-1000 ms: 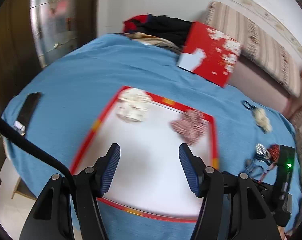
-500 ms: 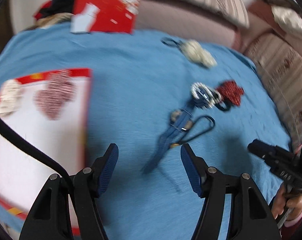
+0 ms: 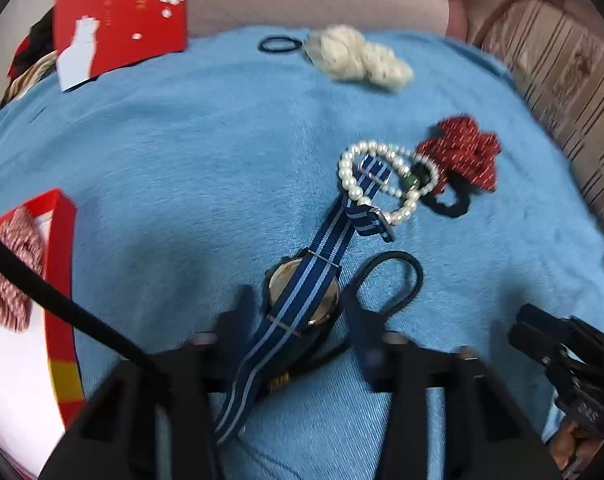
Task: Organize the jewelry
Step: 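Move the left tool to the blue striped watch and grasp its strap, then grasp the red polka-dot scrunchie with the right tool while the left tool lifts the watch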
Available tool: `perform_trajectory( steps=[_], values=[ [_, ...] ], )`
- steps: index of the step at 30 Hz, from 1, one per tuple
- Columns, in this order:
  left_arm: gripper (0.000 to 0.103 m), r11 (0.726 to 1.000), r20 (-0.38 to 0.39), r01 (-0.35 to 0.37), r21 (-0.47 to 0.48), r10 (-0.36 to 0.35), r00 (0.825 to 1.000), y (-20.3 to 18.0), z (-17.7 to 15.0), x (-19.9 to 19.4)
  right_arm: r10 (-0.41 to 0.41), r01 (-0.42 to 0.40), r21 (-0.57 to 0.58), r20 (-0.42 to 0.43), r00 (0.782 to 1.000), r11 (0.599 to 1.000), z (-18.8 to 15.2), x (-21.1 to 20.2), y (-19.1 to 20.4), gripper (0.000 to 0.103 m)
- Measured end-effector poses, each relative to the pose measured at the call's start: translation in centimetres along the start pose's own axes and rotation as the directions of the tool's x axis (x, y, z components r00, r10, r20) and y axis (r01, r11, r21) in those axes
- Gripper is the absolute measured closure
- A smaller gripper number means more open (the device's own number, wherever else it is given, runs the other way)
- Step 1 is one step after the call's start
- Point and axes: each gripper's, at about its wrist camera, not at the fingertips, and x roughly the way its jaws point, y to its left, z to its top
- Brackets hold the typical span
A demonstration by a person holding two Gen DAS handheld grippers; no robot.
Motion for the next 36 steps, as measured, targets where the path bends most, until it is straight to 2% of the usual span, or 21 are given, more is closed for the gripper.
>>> perform_trajectory(
  steps=[7, 12, 15, 17, 19, 21, 23, 25, 28, 29, 30, 32, 34, 36],
  values=[
    [0.071, 1.000, 0.017, 0.018, -0.024, -0.018, 1.000, 1.5, 0.7, 0.4, 0.004, -0.004, 0.003, 0.004, 1.000, 1.000, 0.1, 0.1, -0.4, 0.062],
    [0.071, 0.988, 0.046, -0.064, -0.139, 0.071, 0.996, 6.2, 1.6, 0.2, -0.001, 0.001, -0.006, 0.010, 1.000, 1.000, 0.3, 0.3, -0.5, 0.061],
    [0.071, 0.970, 0.043, -0.125, -0.207, 0.137, 0.990, 8.9, 2.1, -0.1, -0.009, 0.009, -0.019, 0.017, 1.000, 1.000, 0.4, 0.5, -0.3, 0.061],
    [0.073, 0.965, 0.066, -0.091, -0.245, 0.110, 0.992, 10.3, 2.1, -1.2, -0.011, 0.012, -0.026, 0.024, 1.000, 1.000, 0.4, 0.6, -0.2, 0.059],
    [0.072, 0.969, 0.107, -0.037, -0.245, 0.065, 0.992, 10.9, 1.8, -2.6, -0.008, 0.009, -0.030, 0.035, 0.999, 0.999, 0.2, 0.7, -0.2, 0.057],
    [0.057, 0.981, 0.122, -0.027, -0.193, 0.051, 0.991, 10.6, 1.7, -3.4, -0.007, 0.008, -0.033, 0.043, 0.999, 0.999, 0.1, 0.7, -0.2, 0.057],
    [0.049, 0.994, 0.102, -0.085, -0.073, 0.092, 0.991, 9.3, 1.9, -2.9, -0.008, 0.010, -0.040, 0.052, 0.999, 0.999, 0.1, 0.8, -0.1, 0.056],
    [0.049, 0.986, 0.047, -0.151, 0.068, 0.148, 0.988, 7.9, 2.0, -1.2, -0.008, 0.010, -0.046, 0.058, 0.998, 0.999, 0.0, 0.8, -0.1, 0.056],
    [0.049, 0.958, -0.018, -0.201, 0.202, 0.209, 0.978, 6.6, 2.3, 1.6, -0.002, 0.006, -0.050, 0.062, 0.998, 0.999, 0.0, 0.8, -0.2, 0.056],
    [0.049, 0.954, -0.015, -0.203, 0.221, 0.211, 0.977, 6.5, 2.4, 2.0, 0.000, 0.003, -0.050, 0.064, 0.998, 0.999, 0.0, 0.8, -0.2, 0.056],
    [0.052, 0.957, -0.018, -0.193, 0.215, 0.202, 0.979, 6.6, 2.7, 2.0, 0.002, 0.001, -0.048, 0.066, 0.998, 0.999, 0.0, 0.8, -0.3, 0.056],
    [0.064, 0.982, -0.067, -0.112, 0.155, 0.123, 0.990, 7.3, 3.3, 2.0, 0.004, -0.001, -0.045, 0.072, 0.997, 0.999, -0.1, 0.8, -0.3, 0.056],
    [0.064, 0.995, -0.094, -0.026, 0.100, 0.036, 0.995, 7.7, 3.3, 1.6, 0.006, -0.003, -0.040, 0.077, 0.997, 0.999, -0.2, 0.8, -0.3, 0.056],
    [0.064, 0.996, -0.117, 0.077, 0.047, -0.071, 0.991, 7.9, 2.9, 1.2, 0.012, -0.009, -0.032, 0.081, 0.997, 0.999, -0.2, 0.7, -0.4, 0.056]
  ],
)
